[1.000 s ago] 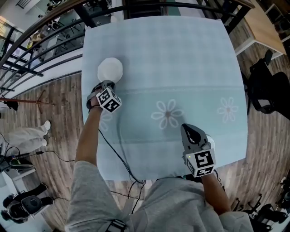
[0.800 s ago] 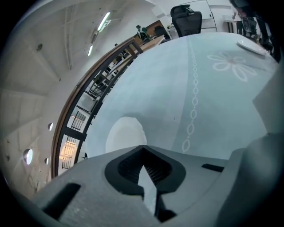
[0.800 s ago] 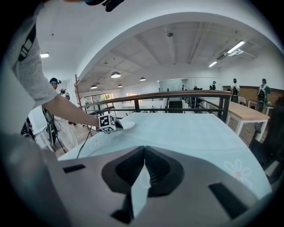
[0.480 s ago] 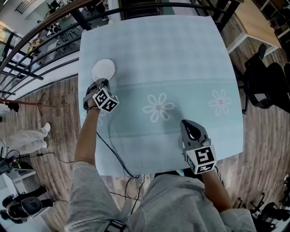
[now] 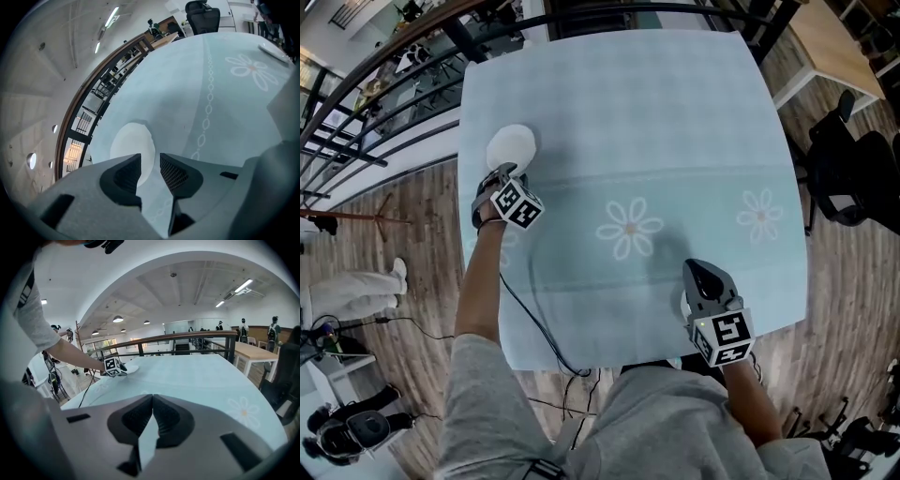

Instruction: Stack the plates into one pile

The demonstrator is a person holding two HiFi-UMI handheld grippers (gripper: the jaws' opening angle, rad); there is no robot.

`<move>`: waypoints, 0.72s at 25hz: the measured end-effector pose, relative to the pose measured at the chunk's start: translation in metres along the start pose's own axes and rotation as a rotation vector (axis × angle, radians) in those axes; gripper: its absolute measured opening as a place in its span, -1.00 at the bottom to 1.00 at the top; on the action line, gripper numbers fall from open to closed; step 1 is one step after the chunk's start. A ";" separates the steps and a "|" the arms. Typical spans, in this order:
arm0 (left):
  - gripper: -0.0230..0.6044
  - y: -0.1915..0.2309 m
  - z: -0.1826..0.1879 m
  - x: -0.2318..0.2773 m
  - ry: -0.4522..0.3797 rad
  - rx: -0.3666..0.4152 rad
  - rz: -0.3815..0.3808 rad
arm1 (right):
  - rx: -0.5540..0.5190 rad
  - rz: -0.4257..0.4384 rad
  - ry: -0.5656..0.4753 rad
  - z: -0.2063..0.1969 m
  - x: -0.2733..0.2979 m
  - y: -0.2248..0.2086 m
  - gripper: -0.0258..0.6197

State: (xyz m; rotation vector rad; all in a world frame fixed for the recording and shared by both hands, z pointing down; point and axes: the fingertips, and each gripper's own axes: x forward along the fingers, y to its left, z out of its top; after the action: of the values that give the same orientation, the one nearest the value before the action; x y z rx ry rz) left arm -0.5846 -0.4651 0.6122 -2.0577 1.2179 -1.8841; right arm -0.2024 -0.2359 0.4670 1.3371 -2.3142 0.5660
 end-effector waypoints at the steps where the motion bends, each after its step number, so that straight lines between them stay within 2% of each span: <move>1: -0.51 0.001 -0.001 0.005 0.004 0.004 -0.016 | 0.003 -0.001 0.003 0.000 0.003 0.000 -0.84; 6: -0.53 -0.001 0.001 0.010 -0.044 0.026 -0.142 | -0.007 0.007 0.012 0.005 0.020 0.007 -0.84; 9: -0.53 0.000 -0.001 0.009 -0.042 0.030 -0.220 | -0.012 0.011 0.017 0.007 0.024 0.010 -0.84; 13: -0.48 0.003 -0.002 0.007 -0.040 0.006 -0.278 | -0.002 0.000 0.026 0.007 0.024 0.006 -0.84; 18: -0.56 -0.005 0.001 0.008 -0.045 0.013 -0.363 | 0.008 -0.012 0.037 0.001 0.026 -0.002 -0.84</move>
State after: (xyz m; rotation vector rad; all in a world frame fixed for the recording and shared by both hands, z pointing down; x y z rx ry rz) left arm -0.5821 -0.4667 0.6216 -2.4334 0.8641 -1.9615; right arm -0.2123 -0.2559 0.4800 1.3321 -2.2747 0.5916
